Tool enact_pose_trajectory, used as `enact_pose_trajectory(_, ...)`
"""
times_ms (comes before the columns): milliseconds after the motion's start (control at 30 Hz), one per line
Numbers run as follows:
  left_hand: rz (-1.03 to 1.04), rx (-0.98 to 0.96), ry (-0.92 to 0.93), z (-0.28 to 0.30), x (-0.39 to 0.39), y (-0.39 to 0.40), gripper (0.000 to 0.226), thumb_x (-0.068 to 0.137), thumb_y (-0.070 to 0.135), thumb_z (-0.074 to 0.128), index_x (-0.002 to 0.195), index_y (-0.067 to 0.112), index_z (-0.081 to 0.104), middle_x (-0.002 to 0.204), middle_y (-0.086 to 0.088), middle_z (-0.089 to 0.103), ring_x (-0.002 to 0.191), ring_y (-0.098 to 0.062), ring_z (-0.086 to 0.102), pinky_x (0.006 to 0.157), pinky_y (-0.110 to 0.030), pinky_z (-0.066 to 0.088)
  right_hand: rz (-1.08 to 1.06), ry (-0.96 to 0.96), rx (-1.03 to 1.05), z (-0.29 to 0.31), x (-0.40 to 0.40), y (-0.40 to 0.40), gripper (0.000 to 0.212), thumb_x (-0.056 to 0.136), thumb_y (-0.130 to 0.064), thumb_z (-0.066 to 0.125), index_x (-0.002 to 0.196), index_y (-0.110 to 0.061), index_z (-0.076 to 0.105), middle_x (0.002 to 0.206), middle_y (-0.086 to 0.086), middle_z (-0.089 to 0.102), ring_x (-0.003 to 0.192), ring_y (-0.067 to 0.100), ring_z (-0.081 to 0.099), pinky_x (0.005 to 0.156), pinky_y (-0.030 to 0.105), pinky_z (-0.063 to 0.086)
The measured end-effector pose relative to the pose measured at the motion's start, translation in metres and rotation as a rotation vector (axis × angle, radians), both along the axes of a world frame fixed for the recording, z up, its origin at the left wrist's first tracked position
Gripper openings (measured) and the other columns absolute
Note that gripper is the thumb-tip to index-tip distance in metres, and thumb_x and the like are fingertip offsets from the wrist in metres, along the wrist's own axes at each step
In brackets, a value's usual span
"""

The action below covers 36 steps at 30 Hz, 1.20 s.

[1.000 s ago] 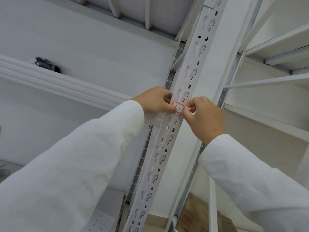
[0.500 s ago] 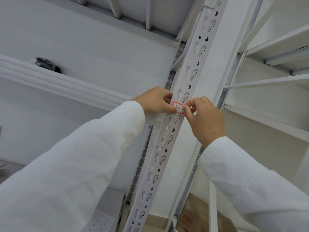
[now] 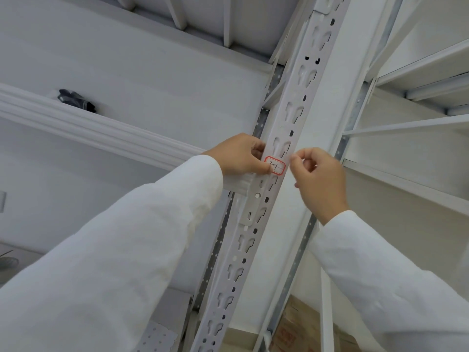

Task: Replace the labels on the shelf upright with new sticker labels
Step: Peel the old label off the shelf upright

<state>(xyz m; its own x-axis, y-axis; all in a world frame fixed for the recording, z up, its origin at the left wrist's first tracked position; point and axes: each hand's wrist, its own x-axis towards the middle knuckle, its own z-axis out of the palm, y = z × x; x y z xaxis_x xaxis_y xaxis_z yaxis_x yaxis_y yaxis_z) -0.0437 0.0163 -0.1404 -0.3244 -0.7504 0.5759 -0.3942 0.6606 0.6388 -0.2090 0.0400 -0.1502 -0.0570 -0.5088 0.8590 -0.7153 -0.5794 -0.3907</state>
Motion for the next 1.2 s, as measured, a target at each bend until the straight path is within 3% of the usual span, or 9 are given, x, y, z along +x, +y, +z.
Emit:
enact_pose_trajectory(100, 0.010, -0.012, 0.001, 0.000, 0.000, 0.002, 0.028, 0.078, 0.015, 0.071, 0.106, 0.010, 0.069, 0.103, -0.004, 0.075, 0.100, -0.018, 0.069, 0.097, -0.036, 0.051, 0.025, -0.023, 0.008, 0.001, -0.004, 0.003, 0.011, 0.082, -0.029, 0.057, 0.072, -0.027, 0.062, 0.060, -0.008, 0.049, 0.061, 0.018, 0.052, 0.069, 0.049, 0.055)
enact_pose_trajectory(200, 0.013, -0.021, 0.001, 0.000, 0.000, 0.003, 0.023, 0.078, 0.014, 0.071, 0.100, 0.010, 0.070, 0.103, -0.006, 0.075, 0.099, -0.020, 0.069, 0.096, -0.037, 0.051, -0.067, 0.153, 0.001, -0.005, -0.004, 0.004, 0.007, 0.083, -0.029, 0.057, 0.079, -0.026, 0.062, 0.069, -0.007, 0.053, 0.068, 0.019, 0.055, 0.068, 0.032, 0.046)
enact_pose_trajectory(267, 0.019, -0.020, -0.002, -0.001, 0.000, 0.002, 0.024, 0.078, 0.015, 0.071, 0.100, 0.009, 0.070, 0.102, -0.007, 0.075, 0.098, -0.021, 0.070, 0.096, -0.039, 0.051, -0.148, 0.238, -0.019, -0.009, -0.003, 0.004, 0.007, 0.084, -0.028, 0.057, 0.083, -0.026, 0.063, 0.074, -0.008, 0.052, 0.070, 0.016, 0.053, 0.064, 0.028, 0.036)
enact_pose_trajectory(467, 0.007, -0.012, -0.001, 0.000, 0.000, 0.001, 0.028, 0.078, 0.016, 0.071, 0.105, 0.009, 0.069, 0.103, -0.006, 0.075, 0.100, -0.021, 0.069, 0.096, -0.039, 0.052, -0.246, 0.250, 0.000, -0.004, 0.002, 0.004, 0.011, 0.086, -0.031, 0.054, 0.082, -0.025, 0.062, 0.078, -0.008, 0.052, 0.070, 0.013, 0.048, 0.052, 0.019, 0.029)
enact_pose_trajectory(567, 0.003, -0.010, 0.006, 0.000, 0.000, 0.002, 0.027, 0.079, 0.013, 0.070, 0.106, 0.010, 0.069, 0.104, -0.005, 0.075, 0.100, -0.020, 0.070, 0.096, -0.037, 0.052, -0.270, 0.263, 0.029, -0.004, 0.006, 0.005, 0.014, 0.088, -0.030, 0.050, 0.083, -0.022, 0.060, 0.082, -0.005, 0.054, 0.074, 0.019, 0.051, 0.056, 0.028, 0.032)
enact_pose_trajectory(700, 0.008, -0.021, 0.001, -0.001, -0.001, 0.004, 0.027, 0.079, 0.016, 0.070, 0.106, 0.014, 0.069, 0.102, -0.002, 0.075, 0.097, -0.015, 0.070, 0.095, -0.034, 0.052, -0.300, 0.337, 0.053, -0.003, 0.007, 0.005, 0.015, 0.090, -0.029, 0.046, 0.087, -0.019, 0.057, 0.089, -0.002, 0.053, 0.078, 0.024, 0.052, 0.065, 0.031, 0.034)
enact_pose_trajectory(900, 0.021, -0.024, -0.001, 0.000, -0.001, 0.003, 0.027, 0.079, 0.014, 0.070, 0.106, 0.011, 0.069, 0.103, -0.003, 0.075, 0.098, -0.016, 0.070, 0.096, -0.035, 0.052, -0.213, 0.309, 0.029, -0.006, 0.004, 0.002, 0.012, 0.089, -0.030, 0.050, 0.083, -0.022, 0.056, 0.085, -0.005, 0.054, 0.077, 0.019, 0.051, 0.063, 0.030, 0.032)
enact_pose_trajectory(1033, 0.008, -0.022, -0.001, 0.000, 0.000, 0.005, 0.026, 0.078, 0.018, 0.072, 0.104, 0.017, 0.069, 0.100, 0.000, 0.075, 0.094, -0.013, 0.070, 0.095, -0.032, 0.052, -0.180, 0.332, -0.057, -0.004, 0.002, 0.004, 0.009, 0.086, -0.031, 0.055, 0.082, -0.024, 0.059, 0.076, -0.008, 0.048, 0.067, 0.017, 0.049, 0.054, 0.026, 0.033)
enact_pose_trajectory(1200, 0.027, -0.025, -0.018, -0.001, -0.001, 0.005, 0.031, 0.076, 0.022, 0.073, 0.106, 0.014, 0.069, 0.100, -0.001, 0.075, 0.096, -0.016, 0.070, 0.096, -0.036, 0.051, -0.192, 0.324, -0.039, -0.006, -0.004, 0.007, 0.012, 0.084, -0.038, 0.058, 0.085, -0.027, 0.061, 0.073, -0.010, 0.045, 0.067, 0.016, 0.051, 0.056, 0.028, 0.031)
